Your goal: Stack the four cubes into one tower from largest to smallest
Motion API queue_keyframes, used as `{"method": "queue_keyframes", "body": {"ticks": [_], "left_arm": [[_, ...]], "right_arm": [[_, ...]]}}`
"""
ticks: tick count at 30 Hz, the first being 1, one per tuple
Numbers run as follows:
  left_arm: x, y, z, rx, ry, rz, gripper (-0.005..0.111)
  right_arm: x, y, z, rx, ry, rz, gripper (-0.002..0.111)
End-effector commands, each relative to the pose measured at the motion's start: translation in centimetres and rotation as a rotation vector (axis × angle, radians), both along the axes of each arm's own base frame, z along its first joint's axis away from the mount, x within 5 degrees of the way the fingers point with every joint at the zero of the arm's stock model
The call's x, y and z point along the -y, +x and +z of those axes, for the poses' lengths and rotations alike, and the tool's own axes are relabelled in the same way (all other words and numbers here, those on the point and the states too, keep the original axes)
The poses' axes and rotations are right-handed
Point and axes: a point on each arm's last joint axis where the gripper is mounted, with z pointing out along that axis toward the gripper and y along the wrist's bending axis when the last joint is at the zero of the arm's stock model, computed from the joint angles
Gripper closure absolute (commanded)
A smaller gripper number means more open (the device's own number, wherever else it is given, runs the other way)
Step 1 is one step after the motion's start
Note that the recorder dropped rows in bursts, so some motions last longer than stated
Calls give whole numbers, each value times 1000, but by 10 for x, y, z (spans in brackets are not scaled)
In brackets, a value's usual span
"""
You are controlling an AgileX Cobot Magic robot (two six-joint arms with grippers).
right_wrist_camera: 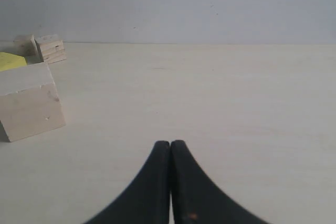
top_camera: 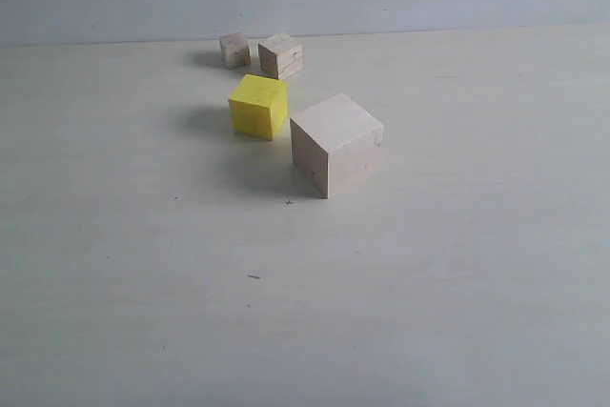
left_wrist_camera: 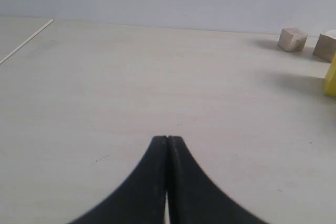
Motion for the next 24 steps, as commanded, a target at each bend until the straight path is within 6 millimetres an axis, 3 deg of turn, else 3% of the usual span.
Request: {"method": "queue_keyframes", "body": {"ticks": [1,4,6,13,24], "left_arm": [[1,2,11,131,7,-7,107],[2,3,34,387,23,-25,107],[2,3,38,428,26,-28,107],[2,3,37,418,33,-28,107],[3,-3,63,575,-79,-35,107]], "right_arm": [[0,0,-1,5,1,-5,108],[0,0,-1,5,1,-5,108],[0,0,-1,5,1,-5,108],[0,0,-1,5,1,-5,108],[0,0,-1,5,1,-5,108]]}}
